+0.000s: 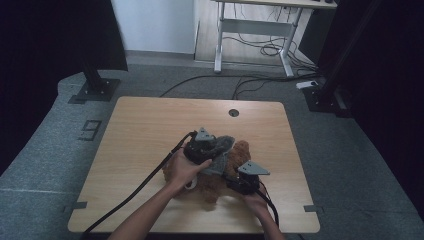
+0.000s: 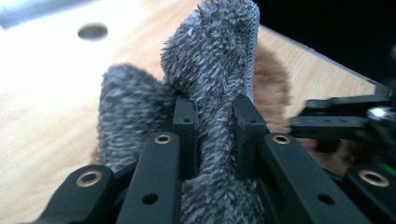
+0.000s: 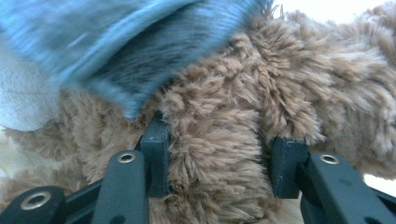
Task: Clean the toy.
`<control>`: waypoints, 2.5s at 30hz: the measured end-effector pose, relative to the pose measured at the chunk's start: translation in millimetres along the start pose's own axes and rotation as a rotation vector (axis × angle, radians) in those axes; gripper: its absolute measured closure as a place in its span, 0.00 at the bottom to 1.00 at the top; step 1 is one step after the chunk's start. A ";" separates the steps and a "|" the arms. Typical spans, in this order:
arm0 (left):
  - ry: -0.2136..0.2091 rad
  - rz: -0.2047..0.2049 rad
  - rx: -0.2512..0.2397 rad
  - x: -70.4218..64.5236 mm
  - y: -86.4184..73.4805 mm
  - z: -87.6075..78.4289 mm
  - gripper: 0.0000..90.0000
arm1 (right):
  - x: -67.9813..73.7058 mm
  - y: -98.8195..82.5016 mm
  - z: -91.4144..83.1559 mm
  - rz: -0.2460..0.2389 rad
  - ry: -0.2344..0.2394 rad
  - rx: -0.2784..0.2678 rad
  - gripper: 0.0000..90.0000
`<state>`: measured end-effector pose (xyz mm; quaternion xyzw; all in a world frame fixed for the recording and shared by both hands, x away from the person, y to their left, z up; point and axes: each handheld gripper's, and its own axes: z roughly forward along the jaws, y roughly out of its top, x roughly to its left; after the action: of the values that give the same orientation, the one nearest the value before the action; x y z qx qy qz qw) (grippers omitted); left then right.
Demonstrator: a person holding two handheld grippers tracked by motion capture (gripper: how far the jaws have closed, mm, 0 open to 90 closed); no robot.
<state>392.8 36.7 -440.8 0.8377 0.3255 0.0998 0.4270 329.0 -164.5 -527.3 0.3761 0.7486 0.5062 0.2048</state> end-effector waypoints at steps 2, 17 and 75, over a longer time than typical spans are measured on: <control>-0.002 -0.012 0.000 5.0 -6.6 0.2 0.83 | 0.6 -0.4 0.2 -0.002 -0.004 -0.002 0.57; 0.114 -0.133 -0.112 62.0 -93.9 -92.0 0.83 | 4.0 0.8 2.6 -0.002 -0.043 0.006 0.57; 0.078 -0.126 -0.090 57.6 -68.7 -38.2 0.85 | -9.3 1.6 -15.6 0.021 0.013 -0.055 0.40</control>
<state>388.4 127.1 -477.3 0.7910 0.3892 0.1200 0.4566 324.7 -180.8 -520.2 0.3749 0.7315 0.5313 0.2049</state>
